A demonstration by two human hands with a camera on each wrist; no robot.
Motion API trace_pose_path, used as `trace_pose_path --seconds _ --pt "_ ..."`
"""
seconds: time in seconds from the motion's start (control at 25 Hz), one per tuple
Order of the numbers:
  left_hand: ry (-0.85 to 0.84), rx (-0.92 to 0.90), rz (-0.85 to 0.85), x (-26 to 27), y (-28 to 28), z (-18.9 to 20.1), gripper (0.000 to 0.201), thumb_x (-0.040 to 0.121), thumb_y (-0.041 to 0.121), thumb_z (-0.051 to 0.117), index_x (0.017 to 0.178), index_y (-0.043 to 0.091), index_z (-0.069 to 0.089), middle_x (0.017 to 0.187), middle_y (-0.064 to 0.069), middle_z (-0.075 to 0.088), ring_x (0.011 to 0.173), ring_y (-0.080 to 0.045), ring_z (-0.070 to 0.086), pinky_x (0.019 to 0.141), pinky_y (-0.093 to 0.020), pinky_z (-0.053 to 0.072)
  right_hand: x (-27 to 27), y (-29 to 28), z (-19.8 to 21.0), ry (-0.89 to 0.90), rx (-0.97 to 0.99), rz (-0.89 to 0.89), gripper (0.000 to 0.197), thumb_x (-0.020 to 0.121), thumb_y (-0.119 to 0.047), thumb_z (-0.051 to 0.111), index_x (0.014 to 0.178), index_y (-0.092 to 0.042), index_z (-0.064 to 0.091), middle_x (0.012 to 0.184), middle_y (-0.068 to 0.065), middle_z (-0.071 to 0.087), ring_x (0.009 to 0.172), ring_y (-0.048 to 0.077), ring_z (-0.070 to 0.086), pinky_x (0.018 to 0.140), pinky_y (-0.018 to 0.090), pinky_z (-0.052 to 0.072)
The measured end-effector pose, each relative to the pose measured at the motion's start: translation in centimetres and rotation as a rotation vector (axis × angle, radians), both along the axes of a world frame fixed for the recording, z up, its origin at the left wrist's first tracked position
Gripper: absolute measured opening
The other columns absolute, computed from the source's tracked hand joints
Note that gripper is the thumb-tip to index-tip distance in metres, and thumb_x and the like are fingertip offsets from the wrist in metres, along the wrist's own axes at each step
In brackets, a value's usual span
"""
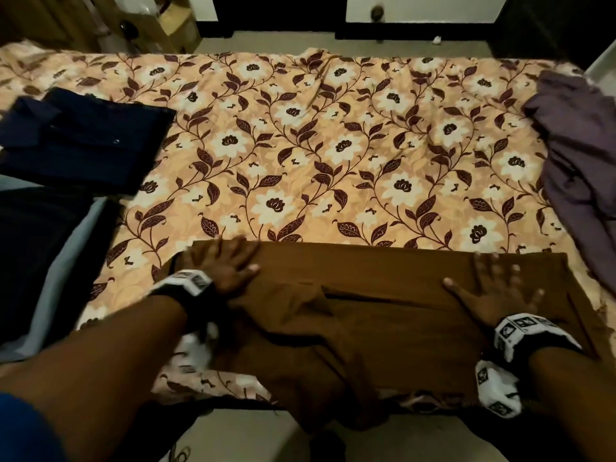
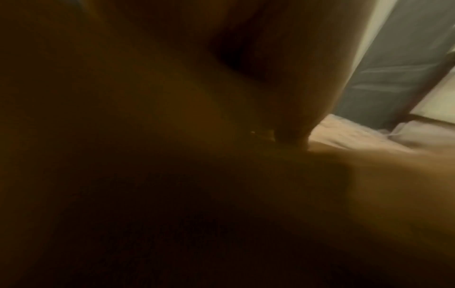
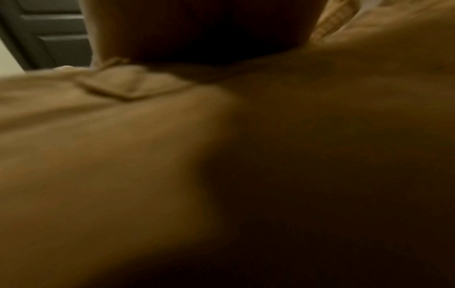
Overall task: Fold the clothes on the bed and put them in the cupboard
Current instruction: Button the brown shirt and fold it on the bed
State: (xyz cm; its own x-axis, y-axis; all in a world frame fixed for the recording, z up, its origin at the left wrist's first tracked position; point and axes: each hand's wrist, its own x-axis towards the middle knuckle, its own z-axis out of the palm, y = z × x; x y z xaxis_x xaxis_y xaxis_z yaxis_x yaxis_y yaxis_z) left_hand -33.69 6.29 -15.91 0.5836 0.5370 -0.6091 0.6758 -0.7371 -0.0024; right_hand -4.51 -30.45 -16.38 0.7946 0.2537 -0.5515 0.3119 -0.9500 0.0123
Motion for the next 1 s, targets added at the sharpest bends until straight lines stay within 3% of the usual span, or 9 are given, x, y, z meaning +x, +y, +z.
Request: trace_pose_path --seconds 0.16,0.32,0.4,0.48,0.6,0.68,0.76,0.88,1.0 --pt "-0.009 0.267 -0.024 -2.7 1.8 3.6 0.065 0.095 0.063 0.019 0.144 0.051 -0.023 0.156 0.006 -0.030 0.144 -0.036 -0.024 0.105 -0.075 -0.013 -3.4 3.6 2.1 -0.122 -0.011 0.107 0.106 0.062 -0.094 -0.002 0.150 -0.036 -0.012 0.159 -0.002 -0.019 0.146 0.031 -0.015 0.111 0.065 -0.009" --pt "-0.197 -0.001 -0.186 1.3 -5.4 1.4 0.059 0.095 0.066 0.014 0.147 0.054 -0.009 0.160 0.017 -0.014 0.150 -0.022 -0.011 0.108 -0.070 -0.015 -10.1 10.0 -0.6 0.062 0.181 0.509 0.084 0.070 -0.088 0.004 0.143 -0.052 -0.014 0.156 -0.016 -0.020 0.146 0.022 -0.014 0.112 0.058 -0.011" --pt "-0.124 0.174 -0.072 -2.1 -4.0 0.8 0.063 0.092 0.071 0.011 0.150 0.050 -0.003 0.162 0.012 -0.009 0.150 -0.024 -0.009 0.107 -0.069 -0.018 -5.9 3.8 -1.3 -0.034 0.059 0.293 0.086 0.070 -0.092 0.007 0.142 -0.053 -0.015 0.154 -0.018 -0.023 0.147 0.024 -0.013 0.112 0.057 -0.012" --pt "-0.181 0.383 0.128 -6.8 -4.4 1.9 0.064 0.095 0.064 0.024 0.152 0.037 0.015 0.164 0.002 0.004 0.150 -0.030 -0.001 0.109 -0.066 -0.014 1.2 -6.2 -2.7 -0.146 -0.063 0.067 0.112 0.056 -0.101 0.006 0.151 -0.041 0.000 0.161 -0.002 -0.007 0.147 0.034 0.002 0.115 0.060 -0.002" --pt "-0.587 0.274 0.559 -10.2 -10.0 1.8 0.050 0.088 0.042 0.056 0.133 0.019 0.051 0.144 -0.016 0.044 0.130 -0.039 0.041 0.108 -0.058 0.029 8.8 -15.4 -4.2 -0.103 0.075 -0.047 0.129 0.046 -0.105 0.016 0.137 -0.019 0.048 0.140 0.026 0.042 0.123 0.049 0.042 0.104 0.064 0.030" --pt "-0.844 -0.251 0.956 -9.8 -14.4 1.4 0.038 0.075 0.037 0.066 0.107 0.019 0.059 0.118 -0.019 0.060 0.104 -0.037 0.059 0.094 -0.052 0.049 2.0 -10.4 0.4 -0.197 0.155 0.048 0.094 0.067 -0.095 0.029 0.107 -0.017 0.064 0.127 0.025 0.053 0.114 0.045 0.050 0.098 0.060 0.037" --pt "-0.834 -0.621 1.308 -9.0 -17.7 0.9 0.031 0.078 0.028 0.073 0.097 0.018 0.051 0.100 -0.017 0.063 0.080 -0.029 0.060 0.078 -0.045 0.055 -8.3 -4.0 5.6 -0.212 0.254 0.139 0.062 0.081 -0.073 0.049 0.112 -0.021 0.065 0.131 0.015 0.054 0.119 0.035 0.050 0.101 0.052 0.038" --pt "-0.749 -0.670 1.305 -9.2 -21.4 -0.9 0.033 0.078 0.033 0.077 0.074 0.017 0.049 0.074 -0.011 0.058 0.065 -0.021 0.053 0.061 -0.036 0.047 -19.9 1.7 6.1 0.047 0.430 0.306 0.044 0.086 -0.057 0.057 0.117 -0.026 0.064 0.122 0.000 0.062 0.113 0.021 0.056 0.096 0.041 0.044" --pt "-0.735 -0.707 1.214 -9.9 -22.0 -0.9 0.037 0.069 0.036 0.080 0.067 0.011 0.053 0.073 -0.016 0.058 0.063 -0.022 0.054 0.059 -0.027 0.041 -25.8 3.6 4.8 0.172 0.378 0.460 0.026 0.087 -0.045 0.060 0.106 -0.029 0.067 0.112 -0.003 0.066 0.110 0.019 0.058 0.093 0.036 0.041"
